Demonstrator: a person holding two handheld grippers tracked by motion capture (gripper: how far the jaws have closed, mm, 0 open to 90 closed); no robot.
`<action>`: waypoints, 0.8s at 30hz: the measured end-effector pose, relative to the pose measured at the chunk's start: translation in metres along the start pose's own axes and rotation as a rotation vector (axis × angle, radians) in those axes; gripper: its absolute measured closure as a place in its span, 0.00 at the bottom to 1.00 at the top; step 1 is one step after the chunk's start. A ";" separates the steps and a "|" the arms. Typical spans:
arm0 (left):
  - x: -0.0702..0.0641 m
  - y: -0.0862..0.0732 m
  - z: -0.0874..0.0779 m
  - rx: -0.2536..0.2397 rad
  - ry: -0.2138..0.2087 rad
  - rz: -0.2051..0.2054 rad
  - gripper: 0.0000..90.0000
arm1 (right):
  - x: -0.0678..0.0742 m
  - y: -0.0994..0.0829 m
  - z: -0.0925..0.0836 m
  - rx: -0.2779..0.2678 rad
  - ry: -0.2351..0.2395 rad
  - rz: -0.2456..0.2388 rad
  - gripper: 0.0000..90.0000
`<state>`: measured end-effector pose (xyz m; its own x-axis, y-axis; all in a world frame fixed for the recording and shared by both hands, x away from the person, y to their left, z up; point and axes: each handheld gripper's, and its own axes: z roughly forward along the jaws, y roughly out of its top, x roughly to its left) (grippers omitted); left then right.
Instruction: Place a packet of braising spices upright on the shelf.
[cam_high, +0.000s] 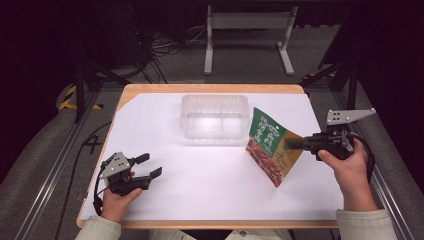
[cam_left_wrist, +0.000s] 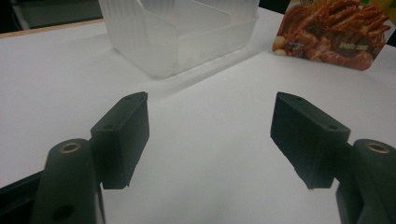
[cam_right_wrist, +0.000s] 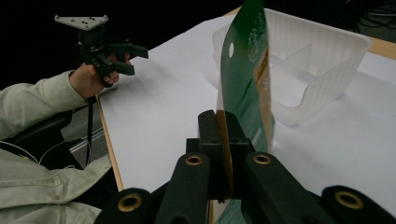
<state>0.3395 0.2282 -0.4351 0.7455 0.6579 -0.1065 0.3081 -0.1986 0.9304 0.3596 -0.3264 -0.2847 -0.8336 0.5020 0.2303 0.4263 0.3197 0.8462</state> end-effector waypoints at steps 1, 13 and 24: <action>0.000 0.000 0.000 0.000 0.000 0.000 0.32 | 0.000 0.001 -0.001 -0.003 -0.002 0.001 1.00; 0.000 0.000 0.000 0.000 0.001 0.000 0.32 | -0.005 0.022 -0.008 -0.021 -0.025 0.001 1.00; 0.001 0.000 0.000 -0.004 0.001 0.005 0.32 | -0.002 0.044 -0.004 -0.031 -0.008 -0.014 1.00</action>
<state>0.3397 0.2289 -0.4350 0.7461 0.6580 -0.1015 0.3023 -0.1988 0.9323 0.3792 -0.3164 -0.2460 -0.8363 0.5045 0.2145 0.4035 0.3017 0.8638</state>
